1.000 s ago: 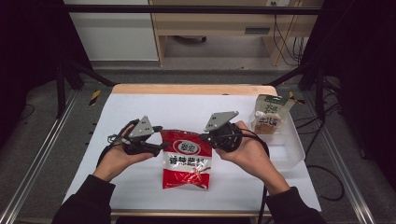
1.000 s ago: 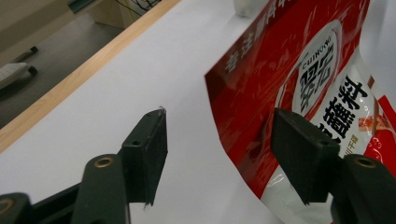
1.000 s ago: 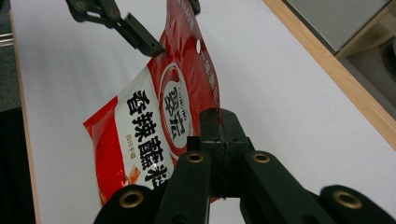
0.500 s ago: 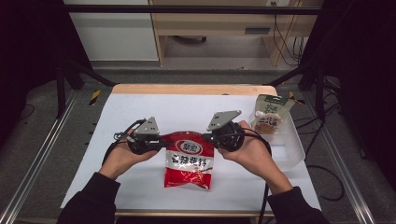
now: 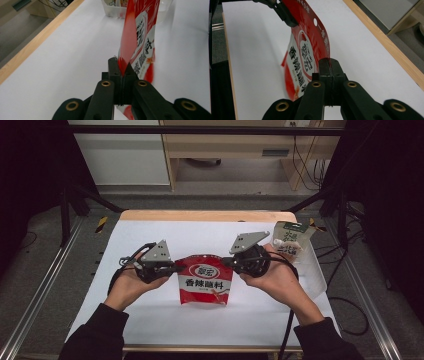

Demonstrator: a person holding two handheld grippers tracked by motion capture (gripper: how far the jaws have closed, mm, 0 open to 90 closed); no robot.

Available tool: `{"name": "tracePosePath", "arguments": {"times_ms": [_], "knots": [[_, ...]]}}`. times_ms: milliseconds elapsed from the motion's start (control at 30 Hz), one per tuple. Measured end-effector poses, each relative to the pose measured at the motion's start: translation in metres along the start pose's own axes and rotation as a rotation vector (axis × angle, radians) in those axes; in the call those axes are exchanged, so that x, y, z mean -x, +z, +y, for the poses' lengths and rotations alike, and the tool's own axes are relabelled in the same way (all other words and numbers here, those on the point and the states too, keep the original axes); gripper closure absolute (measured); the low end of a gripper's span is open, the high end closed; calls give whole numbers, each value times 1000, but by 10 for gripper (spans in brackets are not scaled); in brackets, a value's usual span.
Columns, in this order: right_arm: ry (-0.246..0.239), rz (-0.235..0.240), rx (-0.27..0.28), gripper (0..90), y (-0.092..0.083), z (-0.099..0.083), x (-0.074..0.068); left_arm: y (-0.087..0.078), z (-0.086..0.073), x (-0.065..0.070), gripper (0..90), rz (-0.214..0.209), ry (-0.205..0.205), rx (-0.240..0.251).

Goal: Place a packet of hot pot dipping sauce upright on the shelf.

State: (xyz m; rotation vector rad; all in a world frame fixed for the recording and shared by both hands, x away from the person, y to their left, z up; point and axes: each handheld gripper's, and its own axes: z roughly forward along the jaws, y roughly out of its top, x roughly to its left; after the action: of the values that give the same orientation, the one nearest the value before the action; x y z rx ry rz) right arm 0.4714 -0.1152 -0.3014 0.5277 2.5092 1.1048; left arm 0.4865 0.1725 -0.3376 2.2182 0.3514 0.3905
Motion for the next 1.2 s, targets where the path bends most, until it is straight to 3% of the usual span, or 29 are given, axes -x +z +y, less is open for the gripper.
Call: {"name": "tracePosePath", "arguments": {"times_ms": [233, 567, 767, 1033, 1200], "knots": [[-28, 4, -28, 900, -6, 3, 2, -4, 7, -1, 900, 9, 17, 17], [-102, 37, -140, 778, -1, 9, 3, -2, 10, 2, 900, 3, 29, 12], [-149, 33, -204, 753, 1, 14, 4, -2, 15, 4, 900, 4, 44, 18], [-168, 34, -276, 738, 11, 11, 5, 1, 17, 8, 900, -5, 59, 22], [-164, 39, -290, 748, 16, 10, 6, 1, 18, 8, 899, -10, 60, 32]]}}
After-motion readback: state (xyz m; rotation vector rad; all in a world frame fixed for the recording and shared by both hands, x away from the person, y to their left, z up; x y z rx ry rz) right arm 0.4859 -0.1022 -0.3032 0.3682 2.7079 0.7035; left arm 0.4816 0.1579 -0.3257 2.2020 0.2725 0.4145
